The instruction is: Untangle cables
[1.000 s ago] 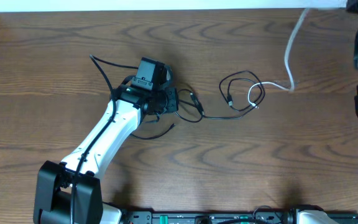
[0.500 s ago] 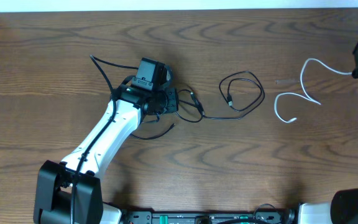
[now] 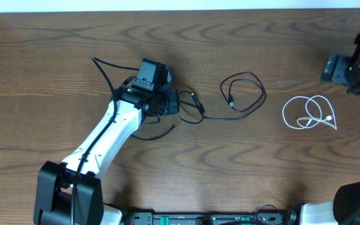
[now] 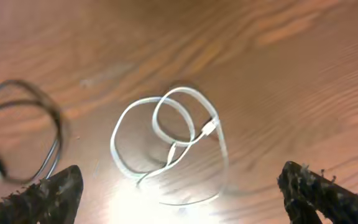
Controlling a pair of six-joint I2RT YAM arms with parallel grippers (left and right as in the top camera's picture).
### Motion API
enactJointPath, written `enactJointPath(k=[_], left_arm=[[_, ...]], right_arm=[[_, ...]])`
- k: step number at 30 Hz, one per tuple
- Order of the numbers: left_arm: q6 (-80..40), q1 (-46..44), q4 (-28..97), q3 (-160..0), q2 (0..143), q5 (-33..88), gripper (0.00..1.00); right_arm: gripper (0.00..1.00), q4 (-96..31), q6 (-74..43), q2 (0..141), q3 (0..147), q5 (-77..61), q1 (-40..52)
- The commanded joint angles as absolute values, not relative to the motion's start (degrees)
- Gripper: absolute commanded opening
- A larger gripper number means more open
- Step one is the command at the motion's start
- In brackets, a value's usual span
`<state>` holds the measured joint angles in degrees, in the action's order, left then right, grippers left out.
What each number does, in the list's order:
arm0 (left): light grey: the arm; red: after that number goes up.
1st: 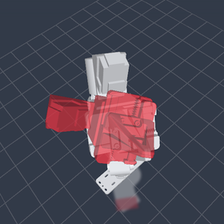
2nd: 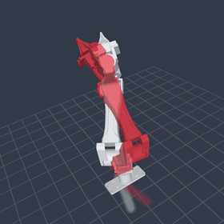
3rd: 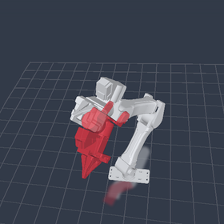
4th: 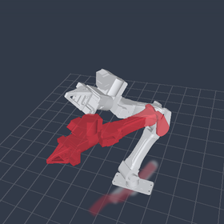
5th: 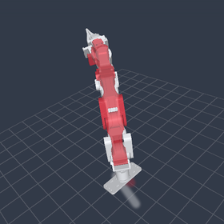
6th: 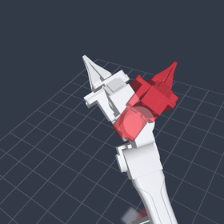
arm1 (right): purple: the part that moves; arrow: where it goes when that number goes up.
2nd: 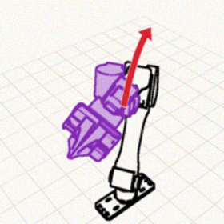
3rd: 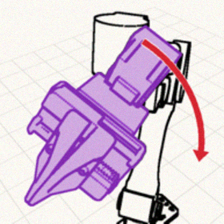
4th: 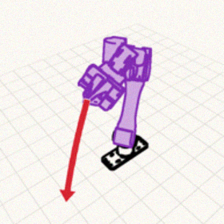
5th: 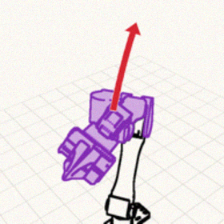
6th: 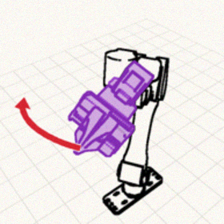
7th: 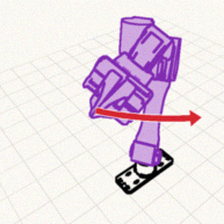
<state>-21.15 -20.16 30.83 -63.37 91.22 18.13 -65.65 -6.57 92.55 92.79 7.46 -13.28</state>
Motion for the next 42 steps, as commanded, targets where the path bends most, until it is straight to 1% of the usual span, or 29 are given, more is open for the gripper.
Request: enactJointPath(k=[1, 4, 14, 16, 17, 18, 19, 20, 21, 24, 34, 35, 38, 39, 40, 42], left_arm=[[-21.0, -20.3, 31.0, -64.0, 91.5, 18.6, 0.08], [-21.0, -20.3, 31.0, -64.0, 91.5, 18.6, 0.08], [-21.0, -20.3, 31.0, -64.0, 91.5, 18.6, 0.08], [-21.0, -20.3, 31.0, -64.0, 91.5, 18.6, 0.08], [-21.0, -20.3, 31.0, -64.0, 91.5, 18.6, 0.08], [-21.0, -20.3, 31.0, -64.0, 91.5, 18.6, 0.08], [-21.0, -20.3, 31.0, -64.0, 91.5, 18.6, 0.08], [-21.0, -20.3, 31.0, -64.0, 91.5, 18.6, 0.08], [-21.0, -20.3, 31.0, -64.0, 91.5, 18.6, 0.08], [-21.0, -20.3, 31.0, -64.0, 91.5, 18.6, 0.08], [-21.0, -20.3, 31.0, -64.0, 91.5, 18.6, 0.09], [-21.0, -20.3, 31.0, -64.0, 91.5, 18.6, 0.09], [-21.0, -20.3, 31.0, -64.0, 91.5, 18.6, 0.08], [-21.0, -20.3, 31.0, -64.0, 91.5, 18.6, 0.08], [-21.0, -20.3, 31.0, -64.0, 91.5, 18.6, 0.08], [-21.0, -20.3, 31.1, -64.0, 91.5, 18.6, 0.08]], right_arm=[[0.99, -67.0, -7.7, 93.0, 90.7, 1.3, -13.5], [0.99, -65.7, -7.7, 93.0, 86.7, 1.2, -13.4], [0.95, -58.1, -9.8, 93.0, 69.1, -0.8, -13.4], [0.91, -56.3, -9.8, 93.0, 66.9, -0.8, -13.4], [0.87, -55.5, -9.8, 93.0, 66.1, -0.8, -13.4], [0.82, -55.2, -9.8, 93.0, 65.6, -0.8, -13.4], [0.73, -55.0, -9.8, 93.0, 65.3, -0.8, -13.4], [0.68, -55.0, -9.8, 93.0, 65.1, -0.8, -13.4], [0.56, -55.5, -9.8, 93.0, 65.0, -0.8, -13.4], [0.46, -56.8, -9.8, 93.0, 64.9, -0.8, -13.4], [0.52, -64.5, -9.8, 93.0, 64.9, -2.1, -13.4], [0.5, -65.1, -9.8, 93.0, 64.9, -2.1, -13.4], [0.38, -65.7, -9.8, 93.0, 64.9, -2.1, -13.4], [0.35, -65.6, -9.8, 93.0, 64.9, -2.1, -13.4], [0.33, -65.6, -9.8, 93.0, 64.9, -2.1, -13.4], [0.33, -66.1, -9.8, 93.0, 64.9, -2.1, -13.4]])
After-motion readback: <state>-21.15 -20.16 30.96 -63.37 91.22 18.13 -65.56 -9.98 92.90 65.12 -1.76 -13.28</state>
